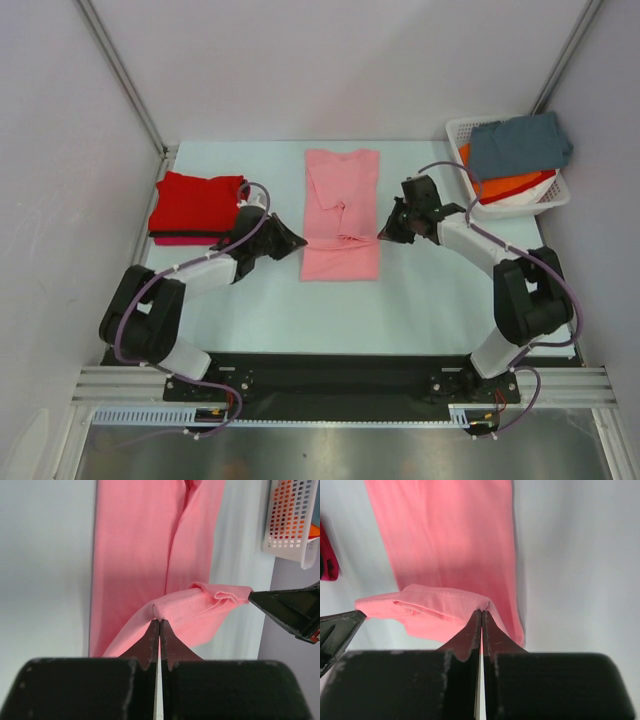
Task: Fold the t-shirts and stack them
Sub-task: Fold the tshirt
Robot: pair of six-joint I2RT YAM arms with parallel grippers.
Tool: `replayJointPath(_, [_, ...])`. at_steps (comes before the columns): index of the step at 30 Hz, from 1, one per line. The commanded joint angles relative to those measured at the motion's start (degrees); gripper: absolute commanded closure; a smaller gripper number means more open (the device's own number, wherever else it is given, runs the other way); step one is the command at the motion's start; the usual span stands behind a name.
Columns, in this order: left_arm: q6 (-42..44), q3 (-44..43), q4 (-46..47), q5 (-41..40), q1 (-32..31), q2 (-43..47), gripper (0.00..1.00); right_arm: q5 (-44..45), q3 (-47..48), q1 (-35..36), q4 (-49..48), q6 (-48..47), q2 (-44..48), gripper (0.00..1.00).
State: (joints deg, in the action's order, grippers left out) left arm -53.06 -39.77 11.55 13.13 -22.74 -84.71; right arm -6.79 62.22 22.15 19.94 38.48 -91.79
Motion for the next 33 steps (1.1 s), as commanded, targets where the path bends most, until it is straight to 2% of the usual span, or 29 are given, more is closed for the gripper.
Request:
replayJointPath(1, [-0.7,-5.0,5.1,2.4,1.6,-3.8,1.0,-2.2,6.1,-1.9,-1.0,-2.2,-4.9,1.0])
replayJointPath(10, [-1.9,-11.4,6.0,4.0,4.5,-11.4,1.0,-2.4,16.6,-4.0,0.7,-3.6,-13.5,1.0])
replayJointPath(22, [-2.6,-18.4,6.5,3.8,6.0,-19.3,1.0,-2.9,24.1,-5.2,1.0,-4.1,-21.9,0.99])
replayJointPath(23, [-2.4,-19.2,6.3,3.8,6.0,-20.1,0.98,-2.9,24.5,-5.4,0.8,-4.2,-22.6,0.93])
replayJointPath(24, [-1.8,-20.2,6.0,3.9,6.1,-21.1,0.89,-2.4,25.7,-5.9,0.9,-4.1,-23.8,0.79])
replayJointPath(25, [-0.2,-23.3,4.8,4.1,6.1,-23.5,0.58,-1.3,26.0,-6.0,0.5,-3.8,-24.0,0.36])
replayJointPath(26, [0.6,-24.9,2.9,3.6,6.4,-24.2,0.45,-0.3,26.2,-6.1,0.5,-3.5,-24.1,0.23])
replayJointPath(28, [3.1,-26.7,-0.2,2.6,6.5,-24.0,0.32,0.0,25.5,-5.9,0.4,-4.2,-22.8,0.15])
replayJointPath(30, [4.5,-24.1,-1.6,0.9,6.5,-20.9,0.28,-0.5,22.7,-5.8,-1.4,-4.5,-20.1,0.15])
replayJointPath(33, [6.9,-18.1,-2.6,-1.3,6.4,-14.2,0.27,-1.6,13.2,-5.5,-5.6,-4.6,-13.2,0.19])
